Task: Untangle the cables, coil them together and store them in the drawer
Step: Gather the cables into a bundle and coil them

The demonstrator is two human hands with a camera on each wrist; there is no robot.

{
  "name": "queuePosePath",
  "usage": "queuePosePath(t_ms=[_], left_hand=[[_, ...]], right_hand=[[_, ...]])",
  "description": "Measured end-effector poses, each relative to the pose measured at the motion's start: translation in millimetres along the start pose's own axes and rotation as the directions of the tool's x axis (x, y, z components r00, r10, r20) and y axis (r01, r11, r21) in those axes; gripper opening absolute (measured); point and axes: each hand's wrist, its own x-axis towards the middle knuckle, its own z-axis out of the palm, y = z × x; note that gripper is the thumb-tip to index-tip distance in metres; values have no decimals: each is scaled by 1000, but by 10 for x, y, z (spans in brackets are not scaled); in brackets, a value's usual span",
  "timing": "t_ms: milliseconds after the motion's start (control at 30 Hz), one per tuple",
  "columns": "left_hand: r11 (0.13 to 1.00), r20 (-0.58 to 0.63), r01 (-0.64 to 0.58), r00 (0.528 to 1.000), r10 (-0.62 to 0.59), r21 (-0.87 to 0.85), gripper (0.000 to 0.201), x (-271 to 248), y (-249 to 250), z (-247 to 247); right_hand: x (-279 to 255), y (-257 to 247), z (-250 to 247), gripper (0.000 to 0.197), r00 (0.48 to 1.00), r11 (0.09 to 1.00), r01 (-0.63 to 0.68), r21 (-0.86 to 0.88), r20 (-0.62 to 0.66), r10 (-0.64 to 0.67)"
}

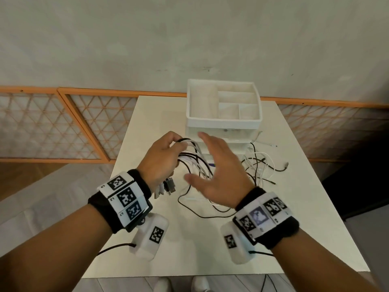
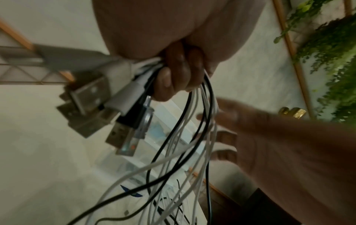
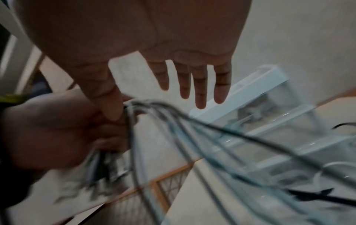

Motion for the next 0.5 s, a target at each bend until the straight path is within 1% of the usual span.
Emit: queuePosePath(t_ms=[33, 100, 133, 233, 300, 367, 433, 500], left_hand=[[1000, 23, -8, 1000, 8, -1, 17, -22, 18, 35], [999, 58, -8, 998, 10, -34, 22, -50, 54, 67], [999, 68, -5, 998, 8, -39, 24, -55, 61, 63], [1000, 93, 2, 996, -3, 18, 25, -82, 44, 8], [998, 126, 18, 992, -24, 54, 31, -105, 32, 6], [997, 140, 23, 990, -33, 72, 34, -122, 44, 26], [997, 124, 2, 992, -12, 83, 34, -112, 58, 49], [992, 95, -28, 995, 17, 119, 36, -91, 49, 82]], right_hand=[[25, -65, 77, 72, 999, 999, 27, 16, -36, -27], [76, -78, 150, 48, 976, 995, 76, 57, -209, -63], [91, -53, 149, 38, 961, 993, 93, 74, -268, -70], [94, 36, 131, 25, 952, 987, 130, 94, -288, -98], [81, 76, 132, 20, 932, 984, 167, 56, -335, -139], [67, 102, 151, 14, 912, 983, 181, 25, -377, -158], [68, 125, 173, 12, 898, 982, 186, -23, -402, -180], [66, 142, 179, 14, 900, 981, 183, -62, -391, -192]])
